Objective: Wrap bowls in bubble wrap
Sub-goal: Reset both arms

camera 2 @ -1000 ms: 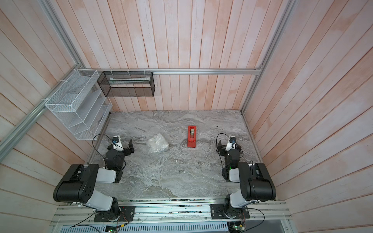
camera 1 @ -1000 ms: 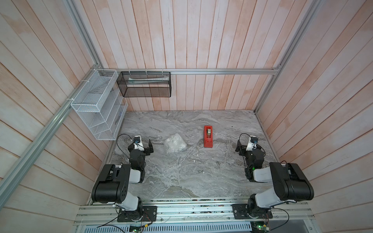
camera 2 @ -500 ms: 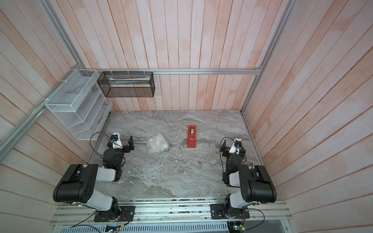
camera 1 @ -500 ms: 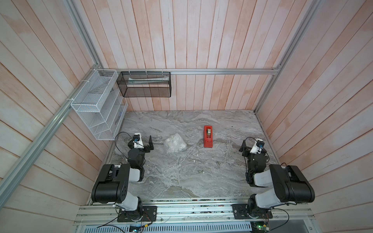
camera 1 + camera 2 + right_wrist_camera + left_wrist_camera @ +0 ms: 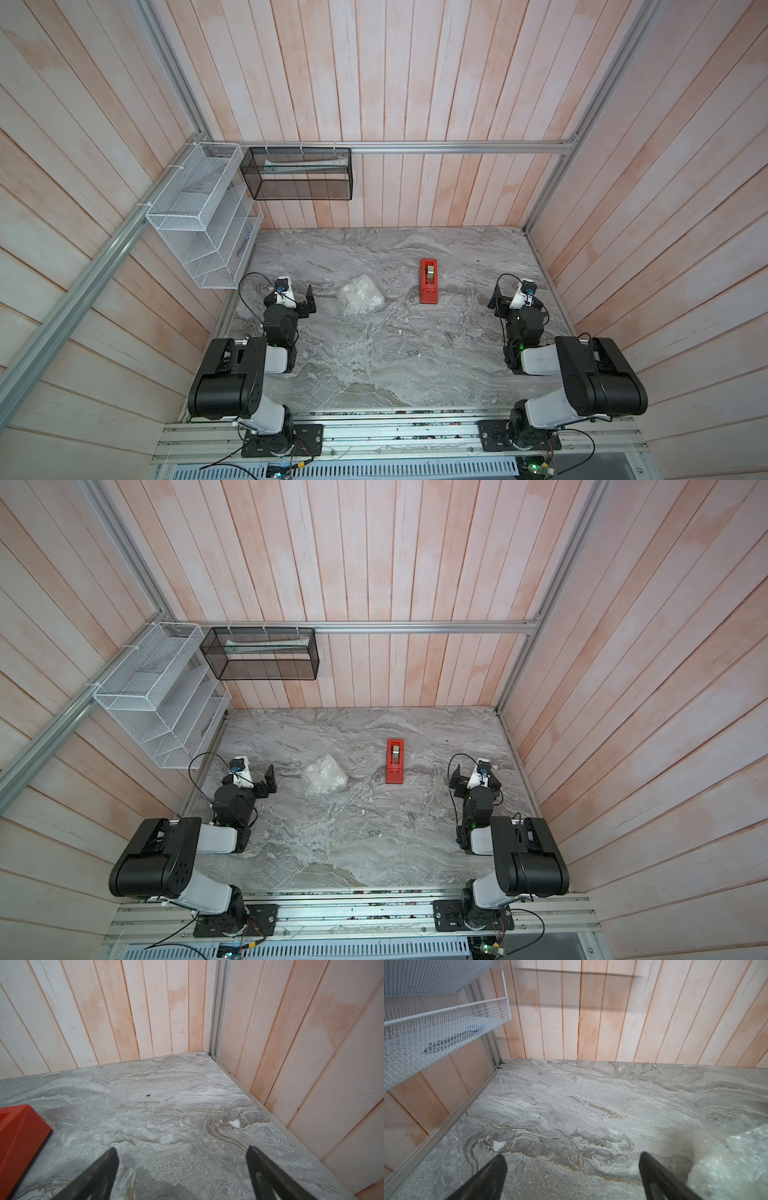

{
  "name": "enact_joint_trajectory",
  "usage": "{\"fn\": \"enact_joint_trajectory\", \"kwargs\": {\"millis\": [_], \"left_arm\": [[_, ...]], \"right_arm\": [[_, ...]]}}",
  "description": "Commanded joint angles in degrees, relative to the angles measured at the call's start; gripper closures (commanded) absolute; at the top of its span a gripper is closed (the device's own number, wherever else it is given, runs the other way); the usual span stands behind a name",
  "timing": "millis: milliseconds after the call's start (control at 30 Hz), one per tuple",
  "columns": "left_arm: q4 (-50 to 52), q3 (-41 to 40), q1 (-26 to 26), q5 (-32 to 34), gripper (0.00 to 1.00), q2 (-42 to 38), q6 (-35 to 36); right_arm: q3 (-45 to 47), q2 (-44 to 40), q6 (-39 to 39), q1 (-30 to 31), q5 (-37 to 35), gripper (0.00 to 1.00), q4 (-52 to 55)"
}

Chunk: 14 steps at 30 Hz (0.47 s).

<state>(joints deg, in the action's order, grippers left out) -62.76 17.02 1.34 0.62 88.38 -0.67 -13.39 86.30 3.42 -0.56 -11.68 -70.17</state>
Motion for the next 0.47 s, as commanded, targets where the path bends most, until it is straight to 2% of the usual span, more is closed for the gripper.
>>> {"fn": "enact_joint_trajectory", "kwargs": {"millis": [0,433], "left_arm": [[0.23,-0.03,-0.21,-0.27,0.00,-0.13,-0.44],[0.18,-0.09,-0.29,-0.18,0.00,-0.19,-0.39]], "right_arm": [[-0.13,0.44,-0.32,0.18,-0.02,0.02,0.72],[-0.49,0.58,-0.28,-0.43,1.68,0.02,1.37]]}}
